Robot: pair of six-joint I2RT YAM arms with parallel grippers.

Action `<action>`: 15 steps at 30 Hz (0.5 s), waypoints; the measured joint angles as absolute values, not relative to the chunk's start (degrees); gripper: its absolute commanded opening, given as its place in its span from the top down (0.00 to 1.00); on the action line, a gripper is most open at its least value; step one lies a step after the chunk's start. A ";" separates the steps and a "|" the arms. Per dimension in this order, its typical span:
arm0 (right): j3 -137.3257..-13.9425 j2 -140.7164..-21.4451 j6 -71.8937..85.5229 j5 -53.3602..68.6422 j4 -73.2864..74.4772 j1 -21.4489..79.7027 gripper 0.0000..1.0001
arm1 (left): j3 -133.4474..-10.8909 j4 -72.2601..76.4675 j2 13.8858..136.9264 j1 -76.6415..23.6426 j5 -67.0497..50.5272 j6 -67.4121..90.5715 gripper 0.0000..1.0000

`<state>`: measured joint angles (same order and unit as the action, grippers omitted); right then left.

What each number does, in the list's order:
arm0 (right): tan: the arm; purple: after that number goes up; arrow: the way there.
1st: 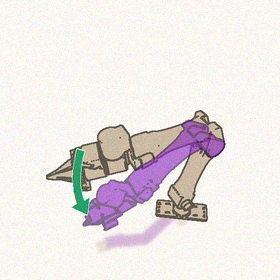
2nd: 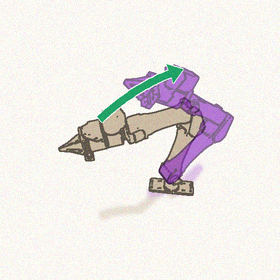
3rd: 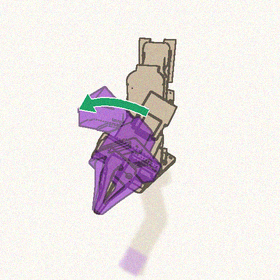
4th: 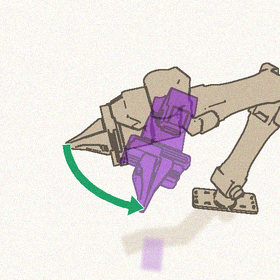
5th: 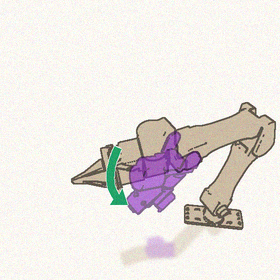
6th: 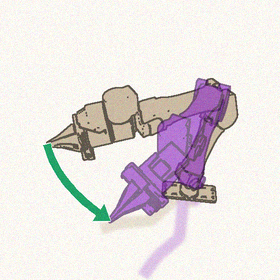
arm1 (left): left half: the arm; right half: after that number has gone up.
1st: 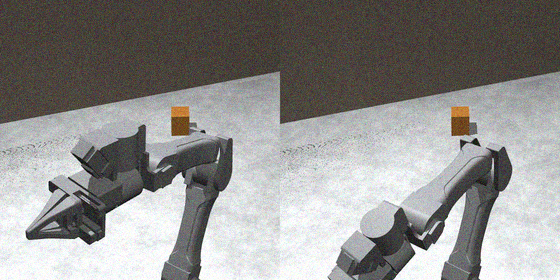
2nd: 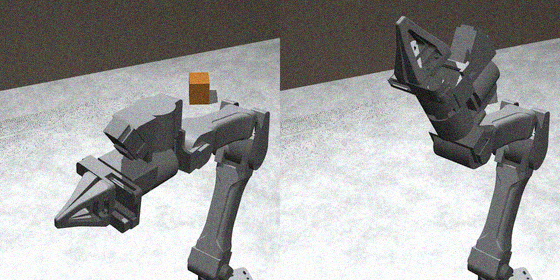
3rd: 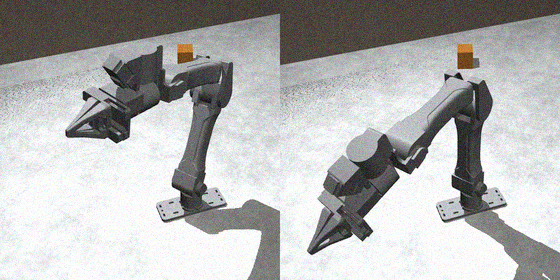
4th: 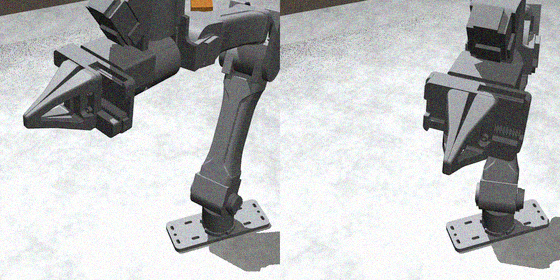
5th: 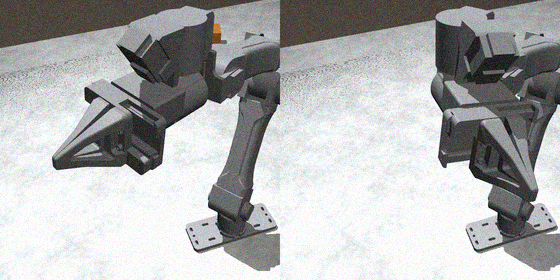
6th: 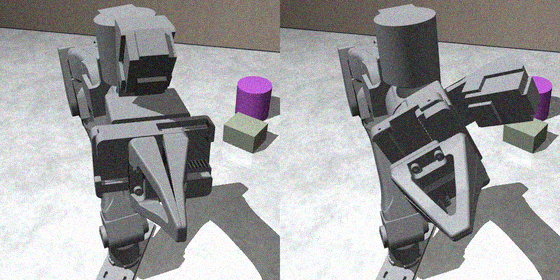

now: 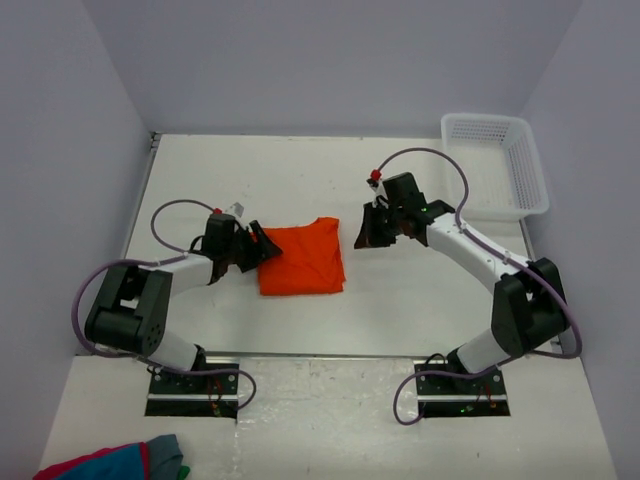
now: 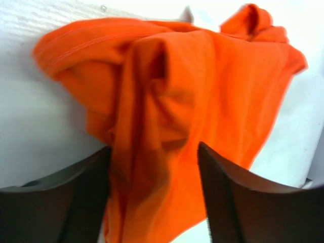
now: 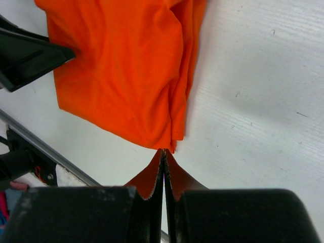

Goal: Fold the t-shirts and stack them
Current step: Put the neatly folded tshirt into the corner of the board with the left arm

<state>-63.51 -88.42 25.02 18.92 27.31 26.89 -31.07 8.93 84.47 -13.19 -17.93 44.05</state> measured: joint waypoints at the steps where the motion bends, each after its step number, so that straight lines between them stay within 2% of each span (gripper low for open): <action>1: -63.44 -87.92 25.06 19.09 27.31 26.59 1.00 | -31.90 9.41 85.84 -13.32 -17.93 44.36 0.42; 3: -63.22 -86.52 25.30 19.46 27.20 25.96 1.00 | -33.26 10.20 88.60 -13.54 -17.91 44.77 0.58; 6: -63.18 -84.62 25.69 20.23 26.76 24.95 1.00 | -34.59 10.48 91.20 -13.89 -17.80 45.34 0.76; 9: -63.18 -83.92 26.04 21.08 25.93 24.29 1.00 | -36.75 9.89 93.80 -14.17 -17.89 45.34 1.00; 15: -61.58 -83.94 27.18 23.75 24.38 24.03 1.00 | -47.97 1.96 99.53 -14.83 -15.40 39.72 1.00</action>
<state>-61.58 -83.94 27.18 23.75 24.38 24.03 -47.97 1.96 99.53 -14.83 -15.40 39.72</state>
